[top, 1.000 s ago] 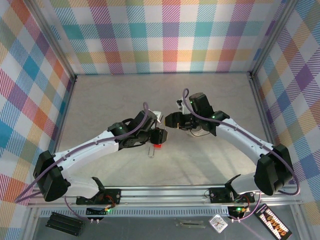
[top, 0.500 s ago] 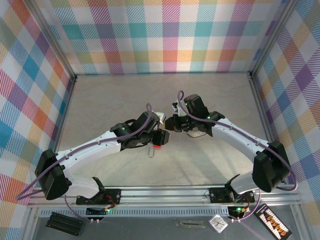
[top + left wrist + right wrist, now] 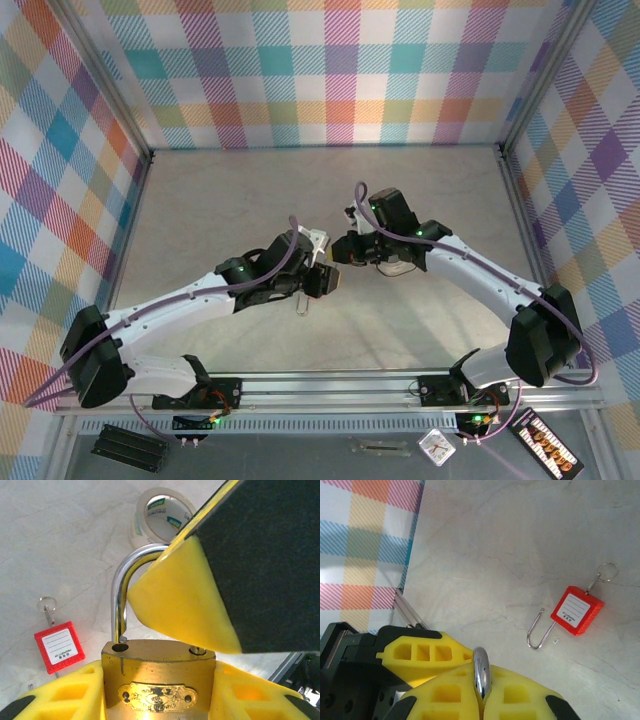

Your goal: Unlock with the key

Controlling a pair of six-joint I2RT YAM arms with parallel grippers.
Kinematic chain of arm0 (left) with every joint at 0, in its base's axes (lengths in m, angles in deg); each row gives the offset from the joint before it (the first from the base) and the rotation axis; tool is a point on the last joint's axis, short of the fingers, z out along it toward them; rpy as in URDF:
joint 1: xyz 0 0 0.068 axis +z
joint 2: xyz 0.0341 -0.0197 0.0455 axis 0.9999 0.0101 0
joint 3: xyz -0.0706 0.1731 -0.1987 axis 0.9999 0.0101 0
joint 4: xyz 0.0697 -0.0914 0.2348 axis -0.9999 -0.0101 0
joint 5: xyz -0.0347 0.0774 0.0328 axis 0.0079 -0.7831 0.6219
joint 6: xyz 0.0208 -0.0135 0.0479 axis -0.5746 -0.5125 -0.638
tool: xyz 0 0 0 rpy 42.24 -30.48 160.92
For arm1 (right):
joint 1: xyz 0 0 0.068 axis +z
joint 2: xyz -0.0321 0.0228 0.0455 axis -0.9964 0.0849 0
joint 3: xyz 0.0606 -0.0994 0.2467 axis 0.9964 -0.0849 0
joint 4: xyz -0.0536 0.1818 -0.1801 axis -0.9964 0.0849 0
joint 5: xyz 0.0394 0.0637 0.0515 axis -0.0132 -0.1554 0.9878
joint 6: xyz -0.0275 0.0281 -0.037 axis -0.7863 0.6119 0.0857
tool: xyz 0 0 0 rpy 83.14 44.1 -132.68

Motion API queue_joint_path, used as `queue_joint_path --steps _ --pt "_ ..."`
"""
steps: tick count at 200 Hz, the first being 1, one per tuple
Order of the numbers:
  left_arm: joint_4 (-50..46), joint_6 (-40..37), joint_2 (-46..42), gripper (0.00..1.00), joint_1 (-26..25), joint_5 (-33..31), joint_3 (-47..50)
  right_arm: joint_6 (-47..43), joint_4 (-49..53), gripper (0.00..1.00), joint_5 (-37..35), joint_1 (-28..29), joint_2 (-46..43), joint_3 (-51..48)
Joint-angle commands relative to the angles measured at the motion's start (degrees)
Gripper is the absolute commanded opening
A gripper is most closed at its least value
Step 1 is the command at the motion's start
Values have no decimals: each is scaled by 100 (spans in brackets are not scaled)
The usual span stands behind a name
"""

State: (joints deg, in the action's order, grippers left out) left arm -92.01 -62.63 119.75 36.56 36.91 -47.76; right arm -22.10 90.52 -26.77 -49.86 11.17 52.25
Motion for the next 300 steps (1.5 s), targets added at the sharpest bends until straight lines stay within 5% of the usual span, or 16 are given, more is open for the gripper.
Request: queue_joint_path --steps 1,25,74,209,300 --pt "-526 -106 -288 17 -58 84 165 -307 83 0 -520 -355 -237 89" --pt "-418 70 -283 53 -41 55 77 -231 69 0 -577 -360 -307 42" --pt "-113 394 -900 82 98 241 32 -110 184 0 -787 -363 -506 -97" --pt "-138 673 -1479 86 443 472 252 234 591 0 -1253 -354 -669 -755" --pt "-393 652 -1383 86 595 360 146 294 1274 0 -2320 -14 421 -363"
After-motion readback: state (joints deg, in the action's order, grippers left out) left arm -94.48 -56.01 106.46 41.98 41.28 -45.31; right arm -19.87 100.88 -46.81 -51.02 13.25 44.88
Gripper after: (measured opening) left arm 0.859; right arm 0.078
